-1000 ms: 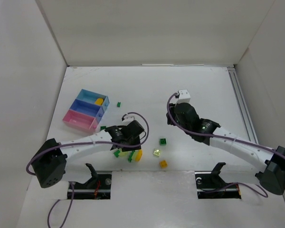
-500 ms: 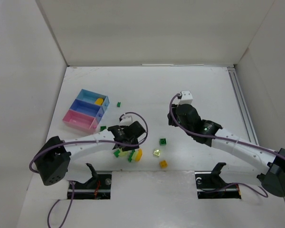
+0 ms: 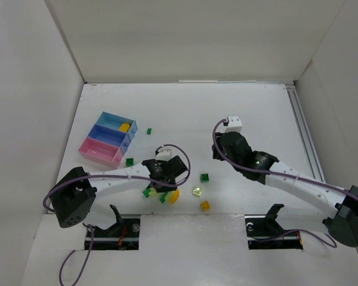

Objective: Sort the legos into containers by color

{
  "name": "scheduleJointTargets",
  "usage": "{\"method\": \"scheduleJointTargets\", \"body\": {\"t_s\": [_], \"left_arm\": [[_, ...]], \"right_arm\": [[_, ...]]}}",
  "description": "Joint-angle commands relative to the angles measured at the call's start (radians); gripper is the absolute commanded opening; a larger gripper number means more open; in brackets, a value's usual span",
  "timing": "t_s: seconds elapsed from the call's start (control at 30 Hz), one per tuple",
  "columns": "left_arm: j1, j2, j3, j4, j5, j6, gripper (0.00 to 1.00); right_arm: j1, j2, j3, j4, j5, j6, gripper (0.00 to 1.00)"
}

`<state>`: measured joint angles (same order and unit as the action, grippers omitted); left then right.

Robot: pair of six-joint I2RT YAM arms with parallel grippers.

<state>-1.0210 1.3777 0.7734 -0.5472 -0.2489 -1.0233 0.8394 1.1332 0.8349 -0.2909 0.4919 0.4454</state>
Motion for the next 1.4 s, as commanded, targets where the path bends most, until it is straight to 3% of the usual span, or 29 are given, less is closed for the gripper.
{"method": "scheduleJointTargets", "body": {"t_s": [0.0,0.23,0.6,0.73,0.83,1.0,1.1,1.37], "left_arm": [[-0.007,0.001,0.021,-0.026,-0.012,-0.004,0.25],[-0.025,0.021,0.010,-0.066,-0.039,-0.031,0.25],[-0.034,-0.009,0.023,-0.077,-0.039,-0.050,0.00],[-0.034,-0.031,0.062,-0.102,-0.082,-0.063,0.00],[-0.034,-0.040,0.170,-0.132,-0.185,-0.073,0.00],[-0.034,-0.124,0.302,-0.070,-0.318,0.038,0.00],[-0.034,-0.199,0.339,0.002,-0.357,0.081,0.00],[-0.034,-0.348,0.305,0.191,-0.331,0.161,0.00]], "right_arm": [[0.010,-0.004,0.010,-0.017,0.031,0.012,0.47],[0.010,-0.015,0.010,-0.036,0.040,0.021,0.47],[0.020,-0.015,0.020,-0.063,0.028,0.021,0.47],[0.020,-0.047,0.030,-0.063,-0.051,-0.022,0.47],[0.020,-0.100,0.030,-0.056,-0.169,-0.078,0.55],[0.020,-0.205,-0.013,0.105,-0.620,-0.217,0.84],[0.020,-0.240,-0.022,0.147,-0.717,-0.226,0.94],[0.020,-0.207,0.053,0.194,-0.792,-0.215,0.99]]}}
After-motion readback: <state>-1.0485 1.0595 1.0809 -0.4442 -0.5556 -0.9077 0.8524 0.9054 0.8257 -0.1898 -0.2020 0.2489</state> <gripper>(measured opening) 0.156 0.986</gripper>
